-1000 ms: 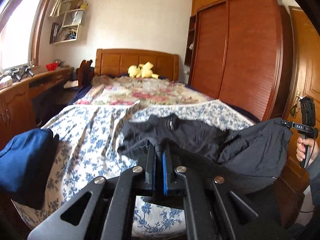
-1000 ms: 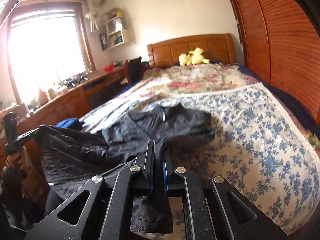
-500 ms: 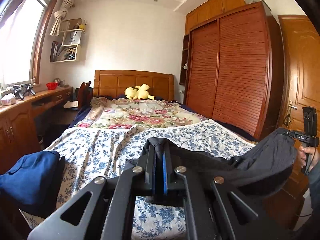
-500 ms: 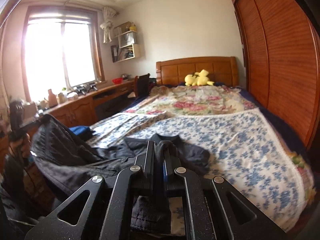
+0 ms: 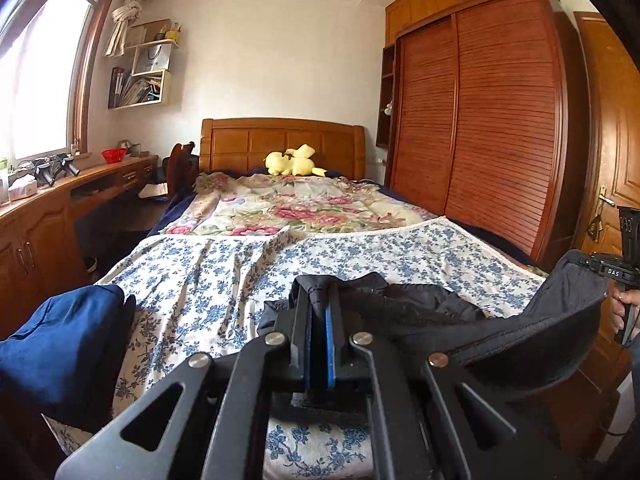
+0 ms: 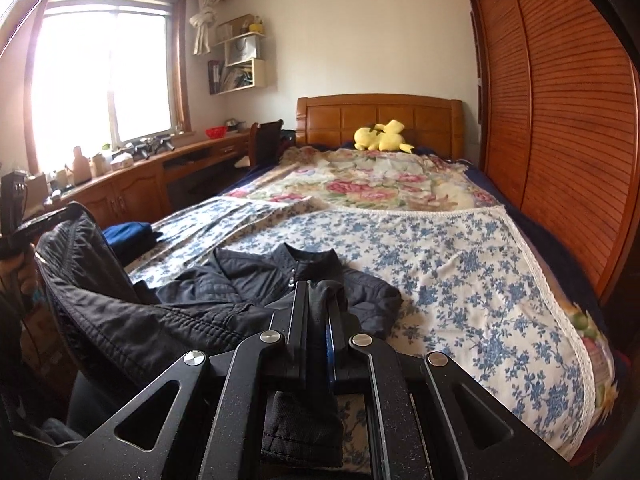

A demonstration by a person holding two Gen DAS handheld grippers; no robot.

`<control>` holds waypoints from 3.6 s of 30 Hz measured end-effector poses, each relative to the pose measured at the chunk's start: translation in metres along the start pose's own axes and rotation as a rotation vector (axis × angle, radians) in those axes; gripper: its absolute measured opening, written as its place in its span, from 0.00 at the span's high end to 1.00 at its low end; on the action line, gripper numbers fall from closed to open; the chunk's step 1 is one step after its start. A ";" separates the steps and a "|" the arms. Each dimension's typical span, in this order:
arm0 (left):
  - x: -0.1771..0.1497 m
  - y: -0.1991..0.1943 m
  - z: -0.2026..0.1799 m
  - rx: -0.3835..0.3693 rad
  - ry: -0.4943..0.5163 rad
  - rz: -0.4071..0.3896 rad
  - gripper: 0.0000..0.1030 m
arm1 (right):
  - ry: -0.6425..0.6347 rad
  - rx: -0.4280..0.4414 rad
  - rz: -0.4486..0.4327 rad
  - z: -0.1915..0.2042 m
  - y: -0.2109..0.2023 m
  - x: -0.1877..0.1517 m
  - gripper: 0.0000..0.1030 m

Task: Fold large clothes

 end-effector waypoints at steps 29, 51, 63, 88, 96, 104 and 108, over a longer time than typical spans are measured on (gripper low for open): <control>0.000 0.255 0.061 0.097 -0.078 0.078 0.94 | 0.044 -0.150 0.159 -0.129 0.321 0.008 0.96; -0.030 0.264 0.030 -0.048 -0.005 0.149 0.60 | 0.030 -0.200 0.199 -0.124 0.348 0.019 0.32; -0.058 0.281 -0.013 -0.150 0.027 0.223 0.50 | 0.038 -0.260 0.225 -0.148 0.334 0.002 0.32; -0.086 0.308 -0.007 -0.158 -0.011 0.301 0.50 | 0.000 -0.143 0.416 -0.142 0.397 -0.026 0.32; -0.091 0.313 -0.009 -0.167 -0.010 0.322 0.50 | 0.073 -0.008 0.606 -0.126 0.447 -0.051 0.47; -0.087 0.311 -0.007 -0.160 -0.015 0.309 0.50 | 0.011 -0.093 0.459 -0.127 0.421 -0.026 0.92; -0.081 0.307 -0.002 -0.149 -0.024 0.291 0.50 | 0.047 -0.240 0.487 -0.145 0.417 -0.026 0.92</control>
Point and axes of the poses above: each gripper's, at about its wrist camera, not at the fingertips, and y roughly the way its jaws point, z to its left, x to its top, the point moved 8 cm from there along y, roughly the way its jaws point, and after that the axes turned 3 degrees about y, right-handed, at the moved point
